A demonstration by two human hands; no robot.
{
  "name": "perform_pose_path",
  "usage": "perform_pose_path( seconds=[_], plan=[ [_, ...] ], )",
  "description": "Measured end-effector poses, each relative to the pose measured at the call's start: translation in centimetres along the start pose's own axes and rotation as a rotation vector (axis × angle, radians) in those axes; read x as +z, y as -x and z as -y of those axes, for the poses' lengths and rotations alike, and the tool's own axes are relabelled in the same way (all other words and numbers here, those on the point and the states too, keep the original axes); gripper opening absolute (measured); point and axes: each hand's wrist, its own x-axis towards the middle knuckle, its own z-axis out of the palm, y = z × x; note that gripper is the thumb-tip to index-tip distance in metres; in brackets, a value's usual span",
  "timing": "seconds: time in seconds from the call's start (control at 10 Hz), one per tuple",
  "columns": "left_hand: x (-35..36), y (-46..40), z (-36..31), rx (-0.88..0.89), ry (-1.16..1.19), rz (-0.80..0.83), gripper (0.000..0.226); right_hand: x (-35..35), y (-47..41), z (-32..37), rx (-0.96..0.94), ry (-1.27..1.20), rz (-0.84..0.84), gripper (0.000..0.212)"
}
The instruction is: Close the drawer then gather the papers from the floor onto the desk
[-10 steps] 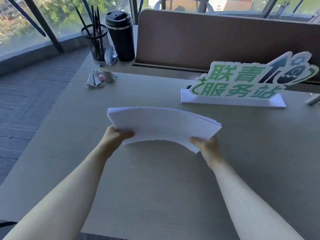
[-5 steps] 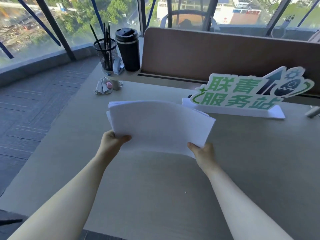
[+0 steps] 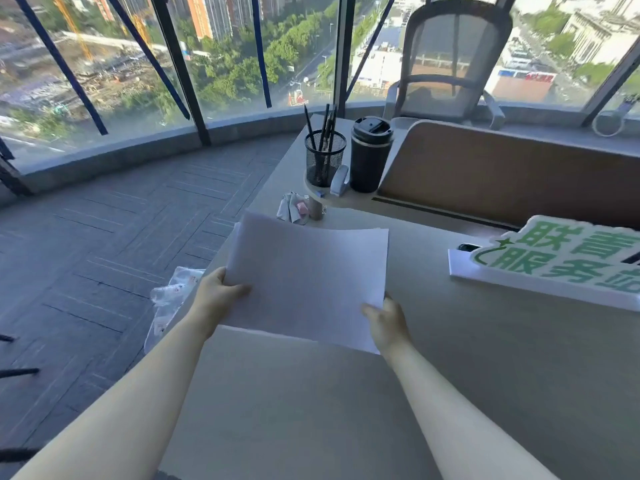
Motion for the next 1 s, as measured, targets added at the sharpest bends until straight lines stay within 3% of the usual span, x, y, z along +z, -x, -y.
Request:
perform_pose_path(
  seconds=[0.1,0.2,0.3,0.4,0.5,0.7,0.9,1.0],
  plan=[
    [-1.9,-4.2,2.2,-0.074,-0.046,0.015,0.039,4.7,-1.8,-1.0,0.101,0.053,-0.004,0.014],
    [-3.3,-8.2,3.9,-0.112,-0.112,0.020,0.050,8.0,-4.0,-2.2,0.203,0.105,0.015,0.033],
    [-3.7,-11.4,4.7,-0.130,-0.142,0.015,0.033,9.9,-5.8,-2.0,0.225,0.160,0.017,0.029],
    [-3.8,-13.7,5.0,-0.124,-0.125,0.032,0.032,10.9,-7.6,-1.3,0.222,0.187,0.001,0.022],
    [-3.5,-15.7,5.7,-0.079,-0.181,0.042,0.049,11.5,-9.1,-1.4,0.223,0.317,-0.035,0.030],
    [-2.7,-16.9,6.8,0.029,-0.618,0.071,0.055,12.0,-9.7,-1.4,0.333,0.697,-0.089,0.034],
    [-1.8,-15.5,6.9,0.029,-0.639,-0.112,0.050,10.6,-8.5,-1.4,0.347,0.716,-0.183,0.051],
    [-1.4,-12.2,7.2,0.079,-0.585,-0.189,0.049,8.7,-6.3,-2.2,0.327,0.507,-0.208,0.030]
  ],
)
